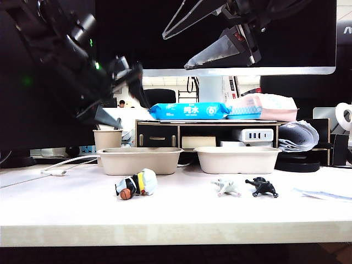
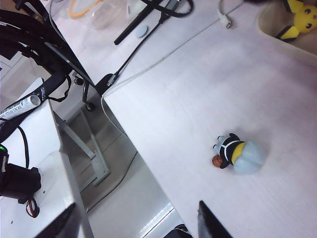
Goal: Put the dolls with similar sizes into the same paper box, while dolls with different sizes go into separate paper boxes.
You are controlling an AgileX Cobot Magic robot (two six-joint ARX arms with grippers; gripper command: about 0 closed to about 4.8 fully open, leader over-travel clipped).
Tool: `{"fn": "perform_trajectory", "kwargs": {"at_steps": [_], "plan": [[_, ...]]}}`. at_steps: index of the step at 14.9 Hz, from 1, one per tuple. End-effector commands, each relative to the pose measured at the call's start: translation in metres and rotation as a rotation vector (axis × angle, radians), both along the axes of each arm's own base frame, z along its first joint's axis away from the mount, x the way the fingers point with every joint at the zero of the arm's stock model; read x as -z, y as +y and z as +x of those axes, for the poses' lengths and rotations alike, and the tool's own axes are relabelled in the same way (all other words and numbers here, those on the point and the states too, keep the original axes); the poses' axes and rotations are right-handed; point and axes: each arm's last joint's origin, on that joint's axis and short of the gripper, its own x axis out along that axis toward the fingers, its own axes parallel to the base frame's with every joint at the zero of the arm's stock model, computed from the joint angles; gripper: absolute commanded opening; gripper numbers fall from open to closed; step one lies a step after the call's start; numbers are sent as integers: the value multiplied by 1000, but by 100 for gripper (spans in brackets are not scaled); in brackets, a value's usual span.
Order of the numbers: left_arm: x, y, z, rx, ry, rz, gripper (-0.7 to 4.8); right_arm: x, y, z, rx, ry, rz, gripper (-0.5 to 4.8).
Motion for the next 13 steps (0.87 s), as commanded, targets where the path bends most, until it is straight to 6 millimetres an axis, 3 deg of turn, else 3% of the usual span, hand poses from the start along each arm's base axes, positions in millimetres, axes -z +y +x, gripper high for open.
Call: {"fn": "perform_trajectory", "kwargs": {"at_steps": [1,4,6,7,10,13], "plan": [[-43,4,-21,51,-29,-81,479,-4,-1,1,3,-19,10,306],[-86,19,-73,119,37,-29,479,-4,-6,4,19,-18,13,306],[-106,34,-116,157,95,77,479,0,-2,5,8,-10,10,306],[-106,38,-128,161,140,118,479,3,0,7,0,1,6,306],[-68,25,-137,251,269,140,479,5,1,8,-3,11,4,306],[-19,-14,-140,338,194,190,479,4,1,8,-5,4,10,306]]}}
